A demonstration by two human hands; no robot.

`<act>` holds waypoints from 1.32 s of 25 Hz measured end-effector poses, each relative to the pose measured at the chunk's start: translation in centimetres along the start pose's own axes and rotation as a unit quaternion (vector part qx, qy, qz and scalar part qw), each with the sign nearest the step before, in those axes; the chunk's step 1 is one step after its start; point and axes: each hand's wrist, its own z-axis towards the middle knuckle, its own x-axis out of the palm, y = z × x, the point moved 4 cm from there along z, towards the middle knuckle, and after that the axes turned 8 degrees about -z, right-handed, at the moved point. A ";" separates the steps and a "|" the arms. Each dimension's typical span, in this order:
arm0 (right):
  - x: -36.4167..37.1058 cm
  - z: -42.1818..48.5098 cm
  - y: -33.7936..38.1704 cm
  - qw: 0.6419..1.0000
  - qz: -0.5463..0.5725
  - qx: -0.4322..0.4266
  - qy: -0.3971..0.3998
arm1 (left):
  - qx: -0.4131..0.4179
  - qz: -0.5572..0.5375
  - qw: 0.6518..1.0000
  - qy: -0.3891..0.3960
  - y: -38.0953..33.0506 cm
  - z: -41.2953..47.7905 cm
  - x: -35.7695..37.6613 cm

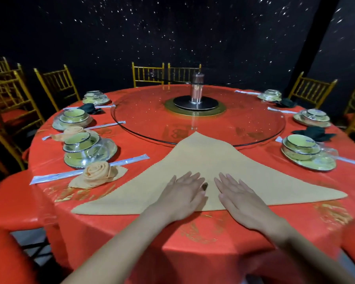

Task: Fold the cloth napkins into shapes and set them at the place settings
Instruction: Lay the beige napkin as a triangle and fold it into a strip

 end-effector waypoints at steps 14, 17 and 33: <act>0.9 -3.8 -8.6 0.994 -0.018 0.092 0.060 | -0.020 0.101 0.992 0.070 -1.3 2.2 3.7; 0.9 -4.6 -10.4 0.992 -0.013 0.096 0.076 | -0.009 0.101 0.993 0.057 -1.3 2.2 3.7; 1.2 -8.4 -19.3 0.964 -0.024 0.241 0.109 | 0.012 0.085 0.996 0.032 -1.1 2.4 3.8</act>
